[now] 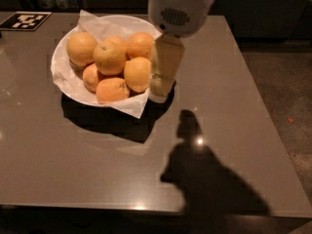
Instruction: Pick orange from white bowl
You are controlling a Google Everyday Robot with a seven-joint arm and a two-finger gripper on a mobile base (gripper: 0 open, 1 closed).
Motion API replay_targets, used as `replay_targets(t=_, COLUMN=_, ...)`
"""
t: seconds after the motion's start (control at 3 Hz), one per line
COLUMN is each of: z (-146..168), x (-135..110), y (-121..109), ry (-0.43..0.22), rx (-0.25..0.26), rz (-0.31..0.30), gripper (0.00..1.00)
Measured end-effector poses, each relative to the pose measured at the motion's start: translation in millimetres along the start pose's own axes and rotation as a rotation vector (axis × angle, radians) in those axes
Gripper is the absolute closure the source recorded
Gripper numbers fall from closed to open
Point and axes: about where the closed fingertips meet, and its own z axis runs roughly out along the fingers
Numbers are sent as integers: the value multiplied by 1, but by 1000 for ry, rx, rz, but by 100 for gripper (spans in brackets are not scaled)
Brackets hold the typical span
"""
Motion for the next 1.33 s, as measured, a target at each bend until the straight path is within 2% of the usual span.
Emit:
replay_targets(t=0.33, z=-5, x=-6, y=-1, ry=-21, rx=18, rz=1, gripper=0)
replay_targets(t=0.67, z=-9, x=-36, y=-1, ry=-80, rx=30, rz=23, gripper=0)
replay_targets(t=1.0, z=-13, x=-68, y=-13, ry=-114, rx=43, rz=96, gripper=0)
replay_targets(t=1.33, z=-4, x=-87, y=-27, ry=-119, rx=30, rz=159, gripper=0)
